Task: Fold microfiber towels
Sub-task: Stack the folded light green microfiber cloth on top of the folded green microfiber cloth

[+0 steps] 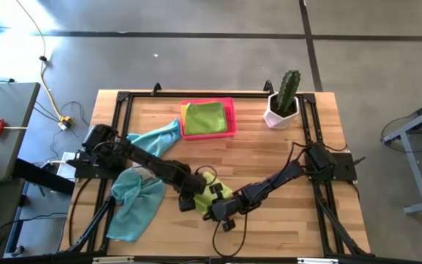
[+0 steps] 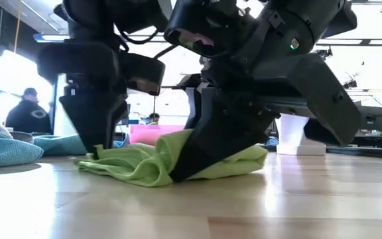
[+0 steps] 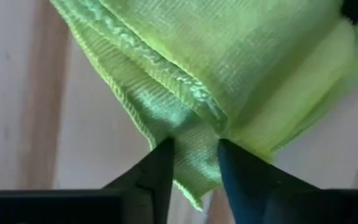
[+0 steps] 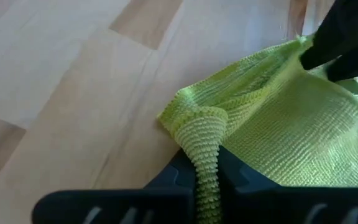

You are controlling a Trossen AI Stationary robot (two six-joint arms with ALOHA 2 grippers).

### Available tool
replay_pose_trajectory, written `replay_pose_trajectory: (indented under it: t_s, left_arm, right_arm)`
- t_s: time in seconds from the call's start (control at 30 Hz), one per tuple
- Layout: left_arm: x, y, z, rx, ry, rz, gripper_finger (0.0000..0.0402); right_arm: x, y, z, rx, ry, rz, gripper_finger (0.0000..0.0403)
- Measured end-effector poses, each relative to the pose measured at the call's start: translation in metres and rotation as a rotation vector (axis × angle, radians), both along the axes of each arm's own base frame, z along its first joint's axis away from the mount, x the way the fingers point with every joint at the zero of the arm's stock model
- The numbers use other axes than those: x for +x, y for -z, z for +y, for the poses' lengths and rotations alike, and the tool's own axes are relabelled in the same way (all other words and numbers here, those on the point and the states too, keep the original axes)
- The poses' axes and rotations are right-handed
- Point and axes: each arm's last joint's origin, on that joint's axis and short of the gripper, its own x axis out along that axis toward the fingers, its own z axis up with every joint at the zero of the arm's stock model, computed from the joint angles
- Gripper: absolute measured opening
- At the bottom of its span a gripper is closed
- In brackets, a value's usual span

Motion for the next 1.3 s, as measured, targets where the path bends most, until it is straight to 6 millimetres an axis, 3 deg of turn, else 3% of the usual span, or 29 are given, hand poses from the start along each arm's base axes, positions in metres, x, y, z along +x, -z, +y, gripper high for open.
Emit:
replay_pose_trajectory:
  t_s: [0.23,0.4,0.7,1.0,1.13,1.3]
  left_arm:
    - [0.012,-0.015,0.009,0.013,0.014,-0.038,0.0162]
    - [0.019,-0.030,0.014,0.058,0.039,-0.038,0.0168]
    - [0.020,-0.031,0.032,0.006,0.028,-0.028,0.0168]
    - [-0.004,-0.014,0.044,-0.046,-0.036,0.168,0.0168]
    - [-0.018,-0.002,0.037,-0.084,-0.078,0.257,0.0167]
    - [-0.024,-0.004,0.019,-0.073,-0.086,0.274,0.0157]
  right_arm:
    - [-0.004,0.003,-0.003,0.004,0.026,0.038,0.0011]
    - [-0.005,0.004,-0.004,0.011,0.045,0.053,0.0012]
    - [-0.005,0.005,-0.004,0.008,0.045,0.061,0.0012]
    - [-0.006,0.005,-0.004,0.003,0.045,0.069,0.0012]
    - [-0.006,0.006,-0.004,0.004,0.045,0.069,0.0012]
    - [-0.006,0.003,-0.005,-0.008,0.048,0.057,0.0005]
